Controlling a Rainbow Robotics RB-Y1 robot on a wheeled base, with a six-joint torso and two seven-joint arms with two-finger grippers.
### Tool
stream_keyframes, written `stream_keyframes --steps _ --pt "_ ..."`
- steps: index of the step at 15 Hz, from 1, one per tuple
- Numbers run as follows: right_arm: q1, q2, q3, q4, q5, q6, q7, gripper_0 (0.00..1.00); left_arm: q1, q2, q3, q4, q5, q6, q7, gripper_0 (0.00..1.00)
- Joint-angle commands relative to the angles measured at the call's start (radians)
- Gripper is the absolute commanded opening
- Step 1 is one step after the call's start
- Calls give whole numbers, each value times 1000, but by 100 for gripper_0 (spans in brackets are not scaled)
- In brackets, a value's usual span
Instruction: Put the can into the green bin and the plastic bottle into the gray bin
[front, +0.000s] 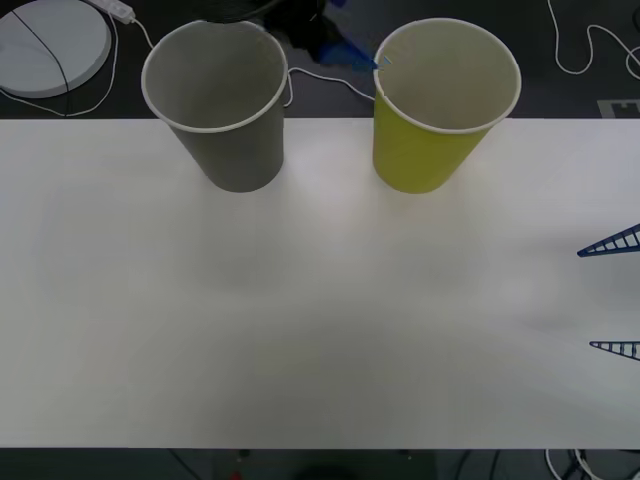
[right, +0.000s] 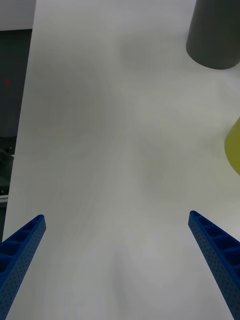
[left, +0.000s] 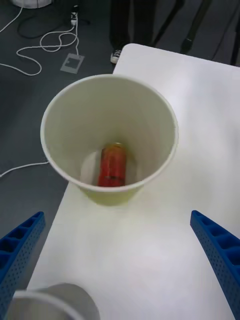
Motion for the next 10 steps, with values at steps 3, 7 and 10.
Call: stream_keyframes --steps 3,7,10 --pt "0 0 0 0 0 0 0 100 309 147 245 -238 -9 -57 -140 100" --pt "0 0 0 0 0 0 0 100 580 195 477 -385 -7 -123 -258 100" --pt "0 0 0 0 0 0 0 100 783 196 624 -479 -5 -140 -356 100"
